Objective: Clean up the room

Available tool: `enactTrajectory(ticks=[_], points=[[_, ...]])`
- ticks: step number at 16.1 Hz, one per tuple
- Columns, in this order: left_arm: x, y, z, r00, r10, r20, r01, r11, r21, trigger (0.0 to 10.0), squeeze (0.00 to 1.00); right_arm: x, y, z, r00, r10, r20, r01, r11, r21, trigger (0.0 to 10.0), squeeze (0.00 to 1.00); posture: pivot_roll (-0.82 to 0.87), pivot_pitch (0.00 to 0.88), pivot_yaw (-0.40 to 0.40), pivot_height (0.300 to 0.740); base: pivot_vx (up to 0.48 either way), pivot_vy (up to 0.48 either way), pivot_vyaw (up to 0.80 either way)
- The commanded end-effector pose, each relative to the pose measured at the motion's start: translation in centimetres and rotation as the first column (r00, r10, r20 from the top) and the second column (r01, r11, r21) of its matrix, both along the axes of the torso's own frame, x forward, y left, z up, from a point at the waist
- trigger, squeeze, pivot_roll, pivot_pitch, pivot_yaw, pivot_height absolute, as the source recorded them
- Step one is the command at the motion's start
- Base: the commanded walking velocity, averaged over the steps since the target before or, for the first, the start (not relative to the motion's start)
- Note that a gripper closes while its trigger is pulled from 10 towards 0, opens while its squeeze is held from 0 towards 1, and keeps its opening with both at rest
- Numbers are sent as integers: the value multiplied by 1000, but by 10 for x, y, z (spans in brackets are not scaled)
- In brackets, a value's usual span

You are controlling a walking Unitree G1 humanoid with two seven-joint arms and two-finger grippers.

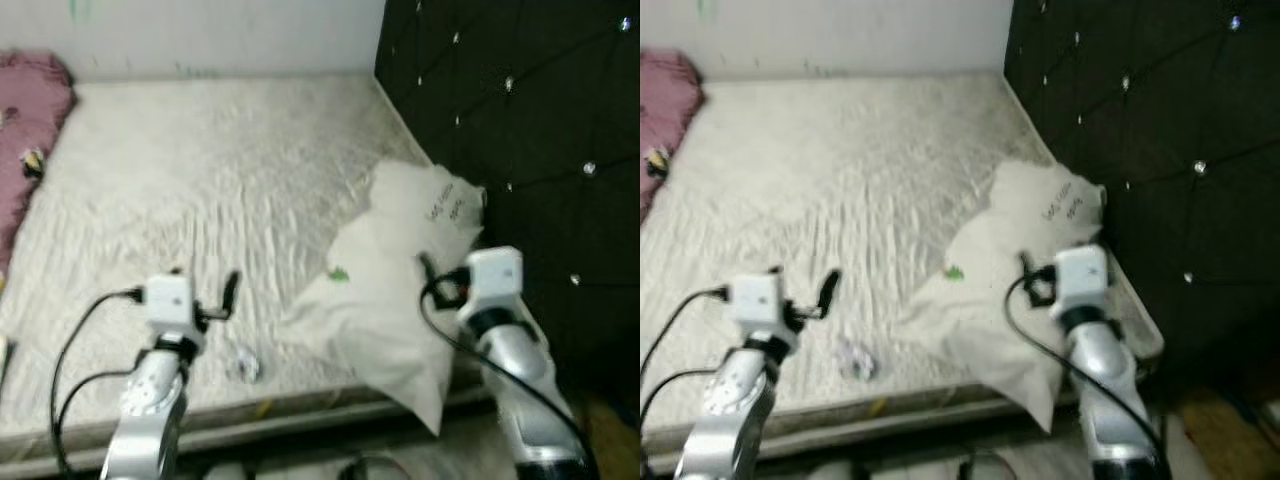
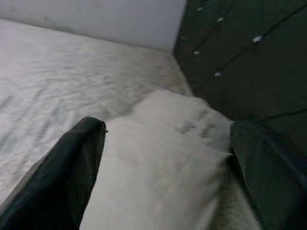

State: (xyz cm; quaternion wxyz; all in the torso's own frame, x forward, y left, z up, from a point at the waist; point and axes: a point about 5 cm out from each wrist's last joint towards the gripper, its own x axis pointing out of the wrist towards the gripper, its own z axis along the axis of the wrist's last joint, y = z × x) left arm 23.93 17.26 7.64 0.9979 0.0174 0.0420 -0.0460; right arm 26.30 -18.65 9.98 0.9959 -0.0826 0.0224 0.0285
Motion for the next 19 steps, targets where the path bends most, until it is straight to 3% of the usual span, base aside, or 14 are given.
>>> enactTrajectory(ticks=[1,2,4,15,19], points=[[-2,8,-4,1000,20,-23,-20,1000,2,10000,0,1,6,-1,1000,-1,7,1,1000,2,10000,0,-22,41,-62,740,0,480,0],[-1,8,-3,999,28,-21,-28,1000,-4,10000,0,1,8,-2,1000,27,5,-27,999,32,10000,0,-22,41,-62,740,0,480,0],[0,9,-4,999,34,-36,-35,999,-10,10000,0,3,5,1,999,-22,47,21,1000,16,10000,0,-19,43,-58,740,0,480,0],[3,10,-10,996,2,-84,-4,1000,-26,10000,0,2,2,2,999,-14,37,11,998,63,10000,0,-20,53,-55,740,0,480,0],[14,20,-9,996,-26,-80,25,1000,-8,10000,0,5,2,6,998,-4,57,1,999,54,10000,0,-17,53,-58,740,0,360,289]])
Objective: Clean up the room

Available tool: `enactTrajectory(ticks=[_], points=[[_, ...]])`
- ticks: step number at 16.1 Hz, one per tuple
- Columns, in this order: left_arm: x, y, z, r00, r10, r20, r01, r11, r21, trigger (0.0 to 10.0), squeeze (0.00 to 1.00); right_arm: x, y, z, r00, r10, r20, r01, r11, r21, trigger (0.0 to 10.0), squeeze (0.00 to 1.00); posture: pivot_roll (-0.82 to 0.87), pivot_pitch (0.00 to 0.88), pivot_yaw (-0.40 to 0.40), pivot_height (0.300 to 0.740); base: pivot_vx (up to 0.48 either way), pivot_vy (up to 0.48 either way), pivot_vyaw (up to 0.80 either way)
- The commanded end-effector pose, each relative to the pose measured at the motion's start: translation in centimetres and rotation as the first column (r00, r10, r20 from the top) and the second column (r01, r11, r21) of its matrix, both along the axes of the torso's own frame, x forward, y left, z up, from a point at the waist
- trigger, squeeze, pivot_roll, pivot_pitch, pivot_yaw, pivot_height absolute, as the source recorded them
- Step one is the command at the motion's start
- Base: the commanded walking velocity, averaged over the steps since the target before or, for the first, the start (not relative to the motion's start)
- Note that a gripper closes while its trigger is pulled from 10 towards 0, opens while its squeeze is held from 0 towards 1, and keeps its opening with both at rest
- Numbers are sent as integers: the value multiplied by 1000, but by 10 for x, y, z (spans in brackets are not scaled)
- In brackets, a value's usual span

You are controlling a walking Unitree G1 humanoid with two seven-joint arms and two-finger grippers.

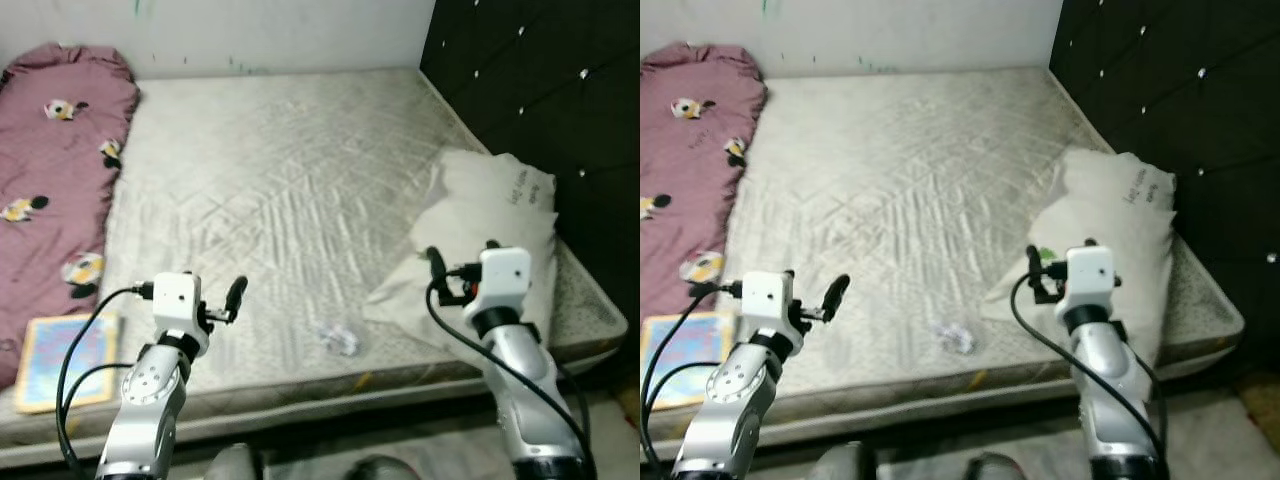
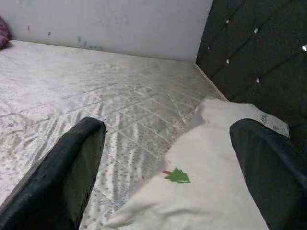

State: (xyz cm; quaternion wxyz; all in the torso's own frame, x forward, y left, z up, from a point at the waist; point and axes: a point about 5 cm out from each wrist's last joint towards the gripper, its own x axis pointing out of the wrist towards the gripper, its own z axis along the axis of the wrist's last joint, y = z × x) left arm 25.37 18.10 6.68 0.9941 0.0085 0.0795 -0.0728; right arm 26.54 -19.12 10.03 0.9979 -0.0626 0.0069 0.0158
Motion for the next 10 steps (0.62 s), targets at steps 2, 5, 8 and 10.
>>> enactTrajectory(ticks=[2,5,8,10], points=[[7,11,9,999,1,51,-2,1000,14,10000,0,4,8,5,1000,17,25,-17,1000,13,10000,0,-11,51,-63,740,0,0,716],[12,0,17,995,16,102,-16,1000,-2,10000,0,2,6,3,1000,-16,26,16,1000,13,10000,0,-26,41,-53,740,0,0,169],[2,-4,13,995,26,98,-29,999,24,10000,0,1,3,2,999,-32,22,31,999,14,10000,0,-30,45,-51,740,0,0,0],[1,3,10,995,64,82,-66,998,19,10000,0,2,2,1,999,-37,15,37,999,10,10000,0,-19,48,-58,740,0,0,0]])
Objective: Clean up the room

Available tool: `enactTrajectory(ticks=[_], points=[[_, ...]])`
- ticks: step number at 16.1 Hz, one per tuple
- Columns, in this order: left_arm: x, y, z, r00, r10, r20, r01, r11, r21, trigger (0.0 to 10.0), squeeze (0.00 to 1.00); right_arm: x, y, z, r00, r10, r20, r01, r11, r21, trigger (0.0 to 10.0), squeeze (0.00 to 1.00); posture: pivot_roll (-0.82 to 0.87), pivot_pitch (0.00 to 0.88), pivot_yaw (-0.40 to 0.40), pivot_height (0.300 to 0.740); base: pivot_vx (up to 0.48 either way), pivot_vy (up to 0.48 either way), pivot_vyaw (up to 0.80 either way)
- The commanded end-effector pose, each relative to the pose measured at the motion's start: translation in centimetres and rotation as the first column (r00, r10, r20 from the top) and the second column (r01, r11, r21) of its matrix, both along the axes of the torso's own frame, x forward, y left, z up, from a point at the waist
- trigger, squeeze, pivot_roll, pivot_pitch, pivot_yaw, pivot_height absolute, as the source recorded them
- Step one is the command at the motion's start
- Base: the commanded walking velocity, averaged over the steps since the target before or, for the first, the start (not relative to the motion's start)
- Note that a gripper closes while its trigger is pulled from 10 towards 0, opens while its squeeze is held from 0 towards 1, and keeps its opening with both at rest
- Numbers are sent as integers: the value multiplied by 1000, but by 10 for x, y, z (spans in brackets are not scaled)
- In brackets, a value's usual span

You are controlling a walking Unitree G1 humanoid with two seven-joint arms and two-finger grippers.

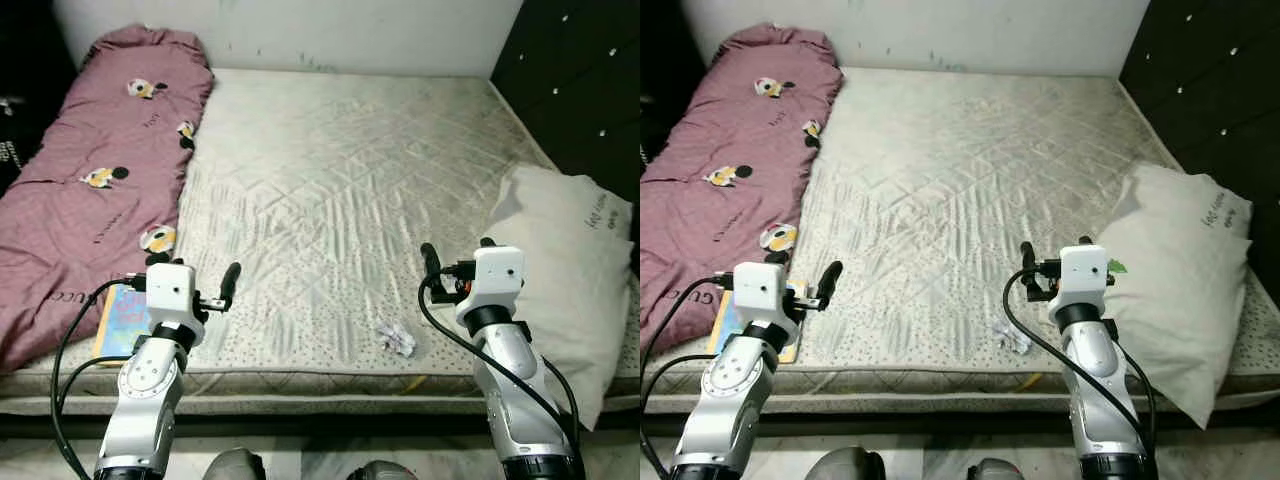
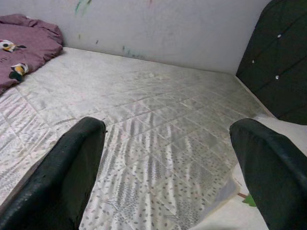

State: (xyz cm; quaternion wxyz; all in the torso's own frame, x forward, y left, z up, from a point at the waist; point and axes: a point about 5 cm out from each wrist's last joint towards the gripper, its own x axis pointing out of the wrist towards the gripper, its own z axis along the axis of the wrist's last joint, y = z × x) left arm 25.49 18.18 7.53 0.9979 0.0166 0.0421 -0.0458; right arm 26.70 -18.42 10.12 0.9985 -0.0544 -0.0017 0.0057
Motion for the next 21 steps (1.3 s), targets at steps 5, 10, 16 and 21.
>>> enactTrajectory(ticks=[5,10,16,21], points=[[-4,-2,1,1000,-11,12,12,1000,-1,10000,0,3,-4,0,1000,-18,-8,18,1000,4,10000,0,-16,47,-62,740,0,0,0],[-3,-2,1,1000,3,13,-4,999,35,10000,0,3,-4,0,1000,-10,-8,10,1000,-9,10000,0,-18,45,-64,740,0,-48,0],[-3,-2,0,1000,7,6,-7,1000,20,10000,0,1,-5,-1,1000,-4,-18,3,1000,-15,10000,0,-24,53,-65,740,0,-311,0],[-3,-3,0,1000,9,5,-9,1000,18,10000,0,0,-5,-2,1000,0,-24,-1,1000,-17,10000,0,-27,55,-66,740,0,-184,0]])
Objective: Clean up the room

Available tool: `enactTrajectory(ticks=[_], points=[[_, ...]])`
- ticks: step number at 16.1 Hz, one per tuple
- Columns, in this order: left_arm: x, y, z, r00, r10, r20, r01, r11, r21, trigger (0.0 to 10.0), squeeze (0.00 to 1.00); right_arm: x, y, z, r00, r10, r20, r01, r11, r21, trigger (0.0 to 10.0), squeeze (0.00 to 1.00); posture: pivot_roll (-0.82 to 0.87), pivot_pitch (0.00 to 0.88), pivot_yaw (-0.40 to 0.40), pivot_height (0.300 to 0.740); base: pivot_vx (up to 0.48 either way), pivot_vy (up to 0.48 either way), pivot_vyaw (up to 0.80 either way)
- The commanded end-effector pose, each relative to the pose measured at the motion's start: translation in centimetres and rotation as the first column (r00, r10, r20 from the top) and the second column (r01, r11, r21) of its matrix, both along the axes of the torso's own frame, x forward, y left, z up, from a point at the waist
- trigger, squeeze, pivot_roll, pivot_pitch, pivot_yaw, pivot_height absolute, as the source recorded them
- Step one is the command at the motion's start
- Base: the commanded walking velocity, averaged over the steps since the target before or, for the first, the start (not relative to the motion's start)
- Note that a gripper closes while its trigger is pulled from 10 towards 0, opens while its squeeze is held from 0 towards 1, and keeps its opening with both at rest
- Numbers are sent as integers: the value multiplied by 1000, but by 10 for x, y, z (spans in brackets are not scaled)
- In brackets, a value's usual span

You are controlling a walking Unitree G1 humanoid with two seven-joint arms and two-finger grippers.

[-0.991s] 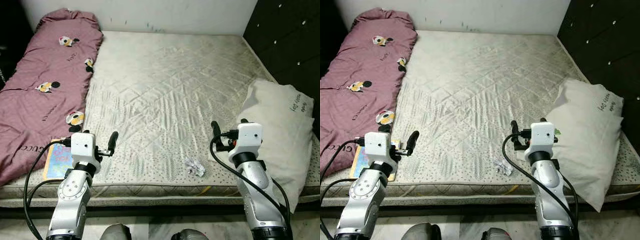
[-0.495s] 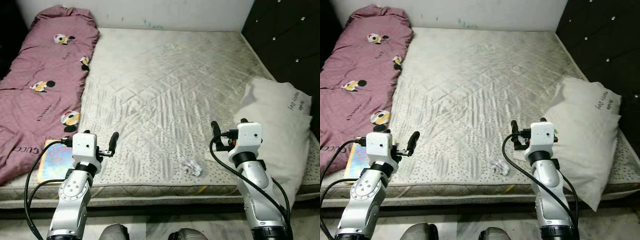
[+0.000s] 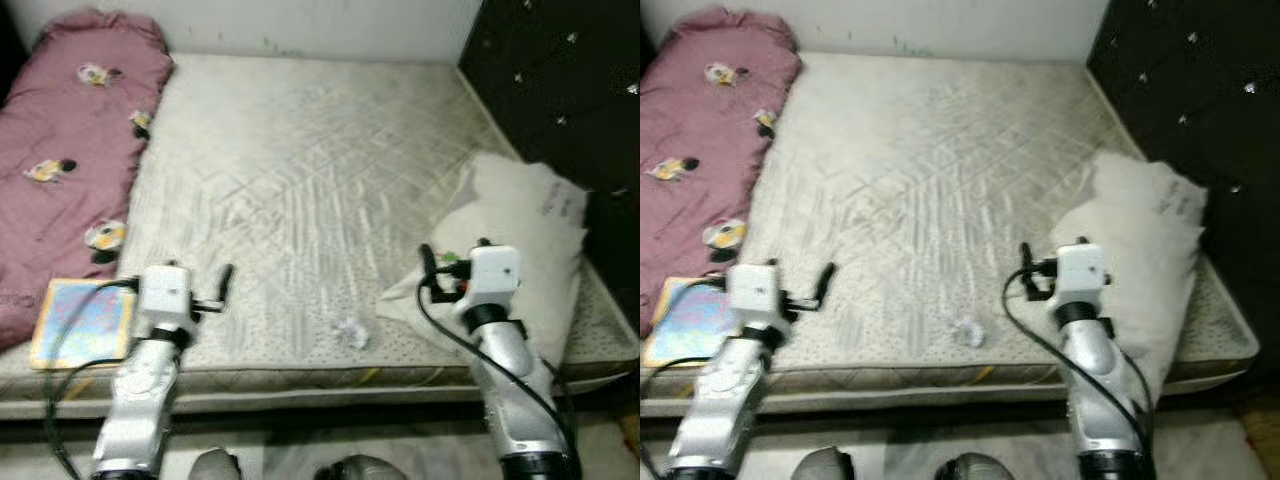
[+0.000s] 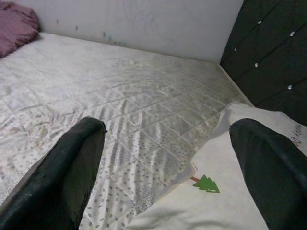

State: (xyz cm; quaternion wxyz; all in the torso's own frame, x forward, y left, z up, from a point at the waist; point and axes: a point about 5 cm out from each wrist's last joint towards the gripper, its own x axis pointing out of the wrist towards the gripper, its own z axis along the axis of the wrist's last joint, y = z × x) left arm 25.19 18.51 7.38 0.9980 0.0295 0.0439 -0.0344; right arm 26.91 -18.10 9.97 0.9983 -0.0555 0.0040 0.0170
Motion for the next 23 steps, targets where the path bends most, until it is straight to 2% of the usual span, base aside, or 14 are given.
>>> enactTrajectory(ticks=[1,2,3,6,18,23], points=[[0,-6,1,1000,-13,8,13,1000,-9,10000,0,-2,-9,-1,1000,-21,-11,21,1000,-13,10000,0,-27,59,-68,740,0,0,0],[0,-6,1,1000,-11,9,11,1000,-11,10000,0,-2,-8,-1,1000,-21,-11,21,1000,-10,10000,0,-27,59,-68,740,0,0,0],[1,-5,1,1000,-6,9,6,1000,-18,10000,0,-2,-8,-1,1000,-9,-12,9,999,-48,10000,0,-28,60,-67,740,0,0,0],[1,-5,2,1000,-5,14,5,1000,-20,10000,0,-3,-6,0,1000,-1,-4,1,999,-34,10000,0,-28,61,-66,740,0,0,663],[3,-5,2,1000,-5,15,5,1000,-18,10000,0,-4,-6,-1,1000,2,-11,-2,1000,7,10000,0,-29,61,-65,740,0,0,0],[3,-5,2,1000,-6,14,6,1000,-15,10000,0,-4,-4,-2,1000,14,-14,-14,1000,14,10000,0,-29,61,-65,699,0,0,0]])
